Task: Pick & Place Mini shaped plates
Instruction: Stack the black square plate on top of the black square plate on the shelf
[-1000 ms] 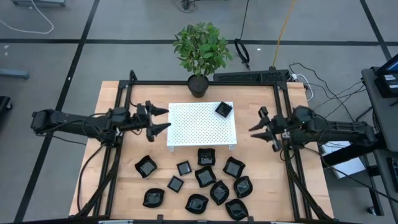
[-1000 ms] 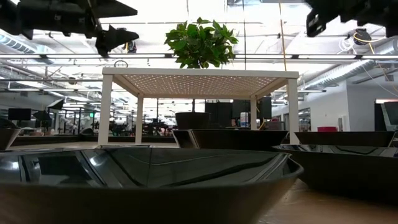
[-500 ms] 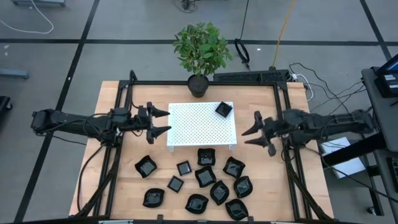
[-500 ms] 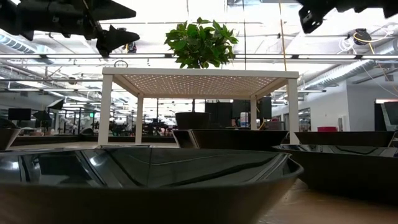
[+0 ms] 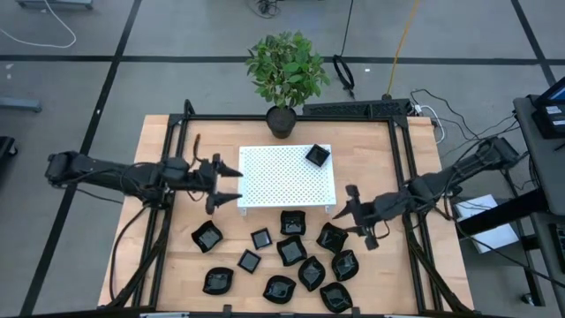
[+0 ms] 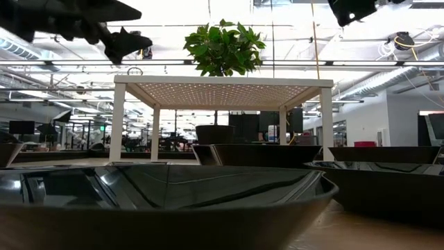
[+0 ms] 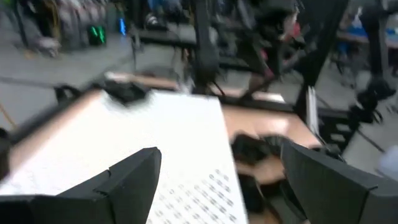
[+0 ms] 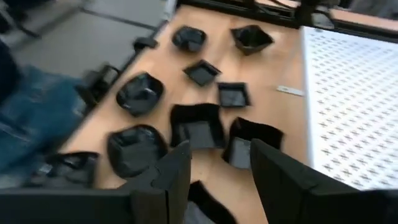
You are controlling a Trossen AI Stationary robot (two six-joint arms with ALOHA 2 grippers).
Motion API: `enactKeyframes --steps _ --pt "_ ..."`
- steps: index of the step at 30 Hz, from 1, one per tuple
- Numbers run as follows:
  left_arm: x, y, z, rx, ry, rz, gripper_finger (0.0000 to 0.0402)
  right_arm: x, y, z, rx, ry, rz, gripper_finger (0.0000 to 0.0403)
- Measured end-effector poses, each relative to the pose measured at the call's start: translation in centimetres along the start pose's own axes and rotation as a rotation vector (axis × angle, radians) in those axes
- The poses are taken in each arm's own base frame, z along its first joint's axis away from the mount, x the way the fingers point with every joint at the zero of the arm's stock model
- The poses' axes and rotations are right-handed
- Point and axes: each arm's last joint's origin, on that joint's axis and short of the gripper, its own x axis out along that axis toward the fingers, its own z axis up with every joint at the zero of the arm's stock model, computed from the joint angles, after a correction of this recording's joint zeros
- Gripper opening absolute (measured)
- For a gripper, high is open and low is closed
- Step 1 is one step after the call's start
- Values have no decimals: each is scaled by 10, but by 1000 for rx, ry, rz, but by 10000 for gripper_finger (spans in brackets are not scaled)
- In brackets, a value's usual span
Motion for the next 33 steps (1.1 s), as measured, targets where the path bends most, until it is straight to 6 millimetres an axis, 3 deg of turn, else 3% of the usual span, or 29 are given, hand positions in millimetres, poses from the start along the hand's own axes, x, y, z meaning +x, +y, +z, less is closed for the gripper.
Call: enactKeyframes --steps 6,12,15,19,23,26,33 --pt "8 -36 6 -30 338 50 330 -11 -5 3 -37 -37 -193 151" --pt "35 -101 9 -111 513 -67 278 -18 -8 4 -90 -84 -258 140" --pt "50 -131 0 -190 572 -49 254 -15 -8 0 -136 -125 -262 136" --pt "66 -158 -31 -302 706 21 239 -10 -8 -8 -179 -170 -270 135" --pt "80 -165 -60 -454 861 201 242 -12 -8 -10 -167 -217 -273 135" --pt "86 -165 -76 -475 949 303 248 -12 -8 -13 -153 -256 -273 135" --pt "99 -157 -102 -583 1052 406 250 -9 -8 -20 -189 -304 -285 134"
